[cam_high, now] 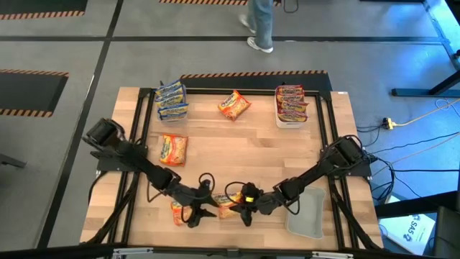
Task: Sort Maruchan noodles
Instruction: Put the bottom right orange noodle pack into the gray bin
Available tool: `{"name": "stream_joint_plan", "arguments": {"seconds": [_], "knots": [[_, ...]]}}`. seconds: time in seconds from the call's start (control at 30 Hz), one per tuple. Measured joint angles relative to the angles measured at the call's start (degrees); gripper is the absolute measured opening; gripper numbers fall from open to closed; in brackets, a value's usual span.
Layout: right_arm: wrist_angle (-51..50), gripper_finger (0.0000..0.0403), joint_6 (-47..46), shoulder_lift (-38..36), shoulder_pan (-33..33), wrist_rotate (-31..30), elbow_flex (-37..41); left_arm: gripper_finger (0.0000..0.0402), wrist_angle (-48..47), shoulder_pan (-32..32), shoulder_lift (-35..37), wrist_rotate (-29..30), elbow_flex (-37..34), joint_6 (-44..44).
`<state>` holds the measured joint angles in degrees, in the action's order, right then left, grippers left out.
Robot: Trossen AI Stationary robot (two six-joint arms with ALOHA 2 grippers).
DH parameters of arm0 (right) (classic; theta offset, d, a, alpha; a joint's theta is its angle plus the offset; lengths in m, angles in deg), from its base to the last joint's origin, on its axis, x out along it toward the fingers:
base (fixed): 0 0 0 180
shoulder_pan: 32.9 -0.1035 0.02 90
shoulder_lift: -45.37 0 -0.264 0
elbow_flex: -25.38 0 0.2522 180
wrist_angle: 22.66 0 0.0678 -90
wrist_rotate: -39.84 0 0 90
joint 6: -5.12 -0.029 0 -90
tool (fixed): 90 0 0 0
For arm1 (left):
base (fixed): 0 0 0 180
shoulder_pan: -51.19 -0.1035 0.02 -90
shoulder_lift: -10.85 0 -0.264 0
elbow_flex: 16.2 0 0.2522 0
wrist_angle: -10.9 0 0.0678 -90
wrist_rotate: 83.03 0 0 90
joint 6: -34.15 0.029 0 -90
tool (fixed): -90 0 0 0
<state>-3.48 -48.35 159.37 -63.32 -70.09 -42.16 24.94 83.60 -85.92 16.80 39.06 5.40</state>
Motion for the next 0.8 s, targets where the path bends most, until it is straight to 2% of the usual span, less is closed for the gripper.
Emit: {"name": "stream_joint_plan", "arguments": {"seconds": [0.1, 0.2, 0.3, 0.37, 0.5, 0.7, 0.8], "knots": [[-0.24, 0.0094, 1.94, -1.2, 0.0, 0.05, 0.0, 0.0182, -6.26, 0.09, 5.36, 1.01, -0.05, -1.0], [-1.24, 0.0103, 5.04, -2.77, -0.2, 0.06, 0.0, 0.0182, -12.5, 0.32, 10.45, 5.65, -0.05, -1.09], [-1.31, 0.0099, 11.03, -4.35, -1.04, -0.81, 0.0, 0.0182, -13.16, 0.34, 13.68, 9.91, -0.05, 0.5], [-0.59, 0.0095, 14.81, -4.82, -1.61, -1.19, -0.01, 0.0182, -11.68, -0.14, 14.32, 10.69, -0.02, 0.99], [-2.08, 0.0096, 21.94, -4.85, -1.89, -2.38, -2.15, 0.0194, -10.44, -2.21, 13.89, 6.9, -0.02, -0.03], [-5.71, 0.0097, 33.32, -4.85, -1.75, -4.67, -6.3, 0.0245, -9.32, -3.7, 11.8, 0.8, -0.05, -3.51], [-8.01, 0.0097, 35.61, -4.85, -1.54, -6.05, -7.85, 0.0262, -7.94, -3.56, 11.6, -1.89, -0.05, -3.76]]}}
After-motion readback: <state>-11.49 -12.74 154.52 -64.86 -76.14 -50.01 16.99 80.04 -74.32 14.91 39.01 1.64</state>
